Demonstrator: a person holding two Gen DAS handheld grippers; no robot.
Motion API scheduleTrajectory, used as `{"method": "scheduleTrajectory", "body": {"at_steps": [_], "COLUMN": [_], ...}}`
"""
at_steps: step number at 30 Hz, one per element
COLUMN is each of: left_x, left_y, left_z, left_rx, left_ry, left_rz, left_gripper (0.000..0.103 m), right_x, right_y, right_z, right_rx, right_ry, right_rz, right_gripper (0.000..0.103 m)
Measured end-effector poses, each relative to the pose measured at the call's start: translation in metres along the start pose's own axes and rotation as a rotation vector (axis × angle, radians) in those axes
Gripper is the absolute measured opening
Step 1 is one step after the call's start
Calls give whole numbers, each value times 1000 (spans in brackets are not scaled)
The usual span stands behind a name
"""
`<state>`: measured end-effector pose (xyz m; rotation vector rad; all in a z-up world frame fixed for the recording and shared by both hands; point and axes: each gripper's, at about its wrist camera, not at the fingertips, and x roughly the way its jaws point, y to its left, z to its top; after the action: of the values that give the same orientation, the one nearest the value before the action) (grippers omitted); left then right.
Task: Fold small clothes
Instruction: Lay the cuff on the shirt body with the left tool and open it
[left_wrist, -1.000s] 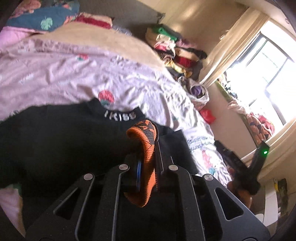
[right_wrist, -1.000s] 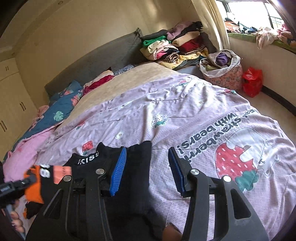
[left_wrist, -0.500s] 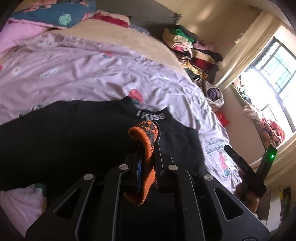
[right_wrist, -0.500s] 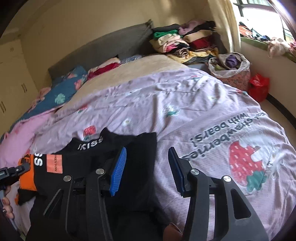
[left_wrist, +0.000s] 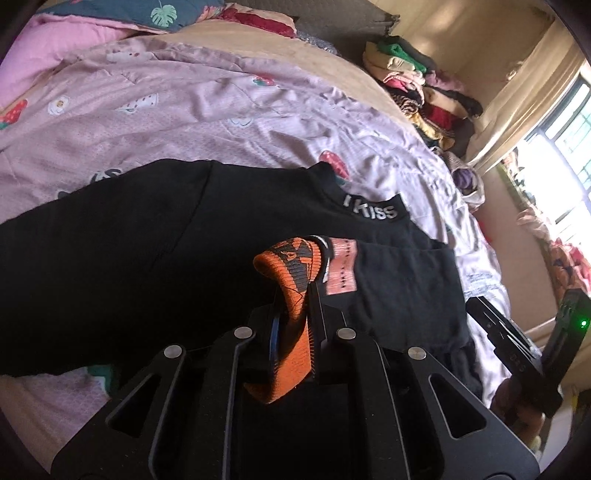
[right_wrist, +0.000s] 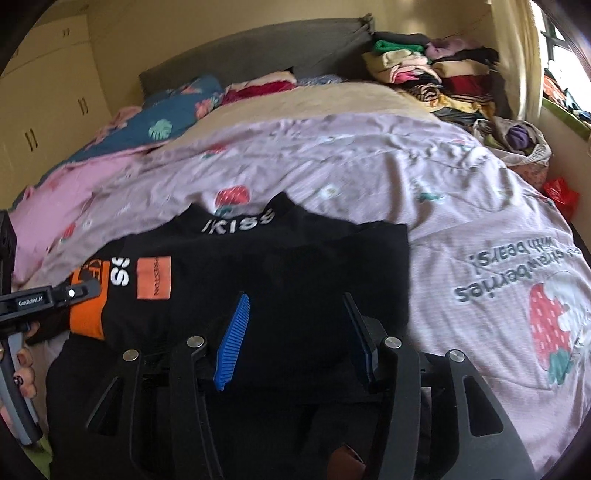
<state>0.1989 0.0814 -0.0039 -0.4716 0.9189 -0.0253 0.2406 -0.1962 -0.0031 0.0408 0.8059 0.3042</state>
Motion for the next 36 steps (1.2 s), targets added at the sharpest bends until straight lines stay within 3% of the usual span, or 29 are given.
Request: {"method": "scheduleTrajectory", "body": {"at_steps": [8, 15, 19, 20, 23, 27, 31, 34, 36], "left_x": [0, -19, -1, 3, 17, 22, 17, 12, 7], "left_y": [3, -5, -11, -11, 0, 14, 13, 14, 15], "left_z": [-3, -8, -15, -17, -25, -30, -32, -35, -37], "left_rx": [42, 77, 109, 109, 74, 37, 52, 50, 40], "left_ry": [-13, -82, -14, 0, 31, 39, 27, 19, 15], "left_rz": [101, 158, 169, 179, 222, 191, 192, 201, 191], "left_gripper": [11, 15, 17, 19, 40, 41, 43, 54, 58], "right_x": [12, 17, 23, 24, 32, 36, 27, 17, 8], "right_y": [4, 0, -1, -2, -5, -9, -8, -8, -9], "right_z": [-7, -10, -13, -13, -17, -23, -26, -27, -28], "right_rx": [-13, -2, -1, -2, 2, 19, 29, 42, 56], "right_ry": [55, 83, 112, 120, 161, 178, 145, 112, 86], "right_rz": [6, 4, -6, -10, -33, -35, -26, -29, -22], "right_gripper": [54, 60, 62, 62, 62, 64, 72, 72, 85]}}
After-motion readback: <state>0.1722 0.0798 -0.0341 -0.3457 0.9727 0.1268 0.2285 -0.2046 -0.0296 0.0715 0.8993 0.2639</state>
